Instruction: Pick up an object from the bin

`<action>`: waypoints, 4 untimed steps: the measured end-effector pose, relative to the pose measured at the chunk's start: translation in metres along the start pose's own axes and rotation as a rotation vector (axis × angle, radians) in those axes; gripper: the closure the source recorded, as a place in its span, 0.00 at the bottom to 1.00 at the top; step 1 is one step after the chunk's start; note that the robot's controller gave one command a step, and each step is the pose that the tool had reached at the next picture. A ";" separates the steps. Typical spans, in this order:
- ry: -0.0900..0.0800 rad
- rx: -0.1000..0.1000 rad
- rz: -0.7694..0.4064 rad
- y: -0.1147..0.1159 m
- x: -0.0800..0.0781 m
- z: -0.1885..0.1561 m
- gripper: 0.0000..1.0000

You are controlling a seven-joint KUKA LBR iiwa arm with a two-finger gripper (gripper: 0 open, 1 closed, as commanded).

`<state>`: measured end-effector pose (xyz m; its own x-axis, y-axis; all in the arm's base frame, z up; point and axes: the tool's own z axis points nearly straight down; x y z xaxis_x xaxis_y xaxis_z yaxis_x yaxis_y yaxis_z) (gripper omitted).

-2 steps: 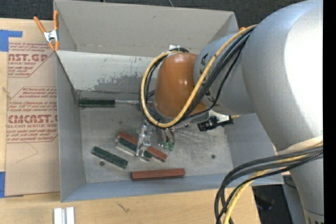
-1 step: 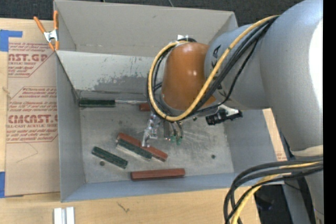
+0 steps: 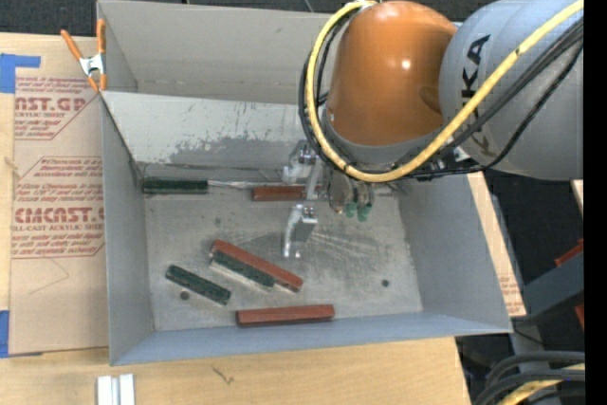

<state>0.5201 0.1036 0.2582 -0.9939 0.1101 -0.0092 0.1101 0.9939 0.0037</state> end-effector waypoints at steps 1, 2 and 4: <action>0.007 0.002 0.000 0.000 0.001 0.005 0.00; 0.001 0.001 -0.019 0.005 0.007 0.054 0.00; 0.009 0.005 -0.021 -0.033 0.000 0.168 1.00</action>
Offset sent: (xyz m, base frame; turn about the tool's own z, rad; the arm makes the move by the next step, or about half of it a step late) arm -0.0216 0.0208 -0.1718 -0.0656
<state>0.5182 0.0711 0.0896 -0.9960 0.0893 -0.0003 0.0893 0.9960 -0.0009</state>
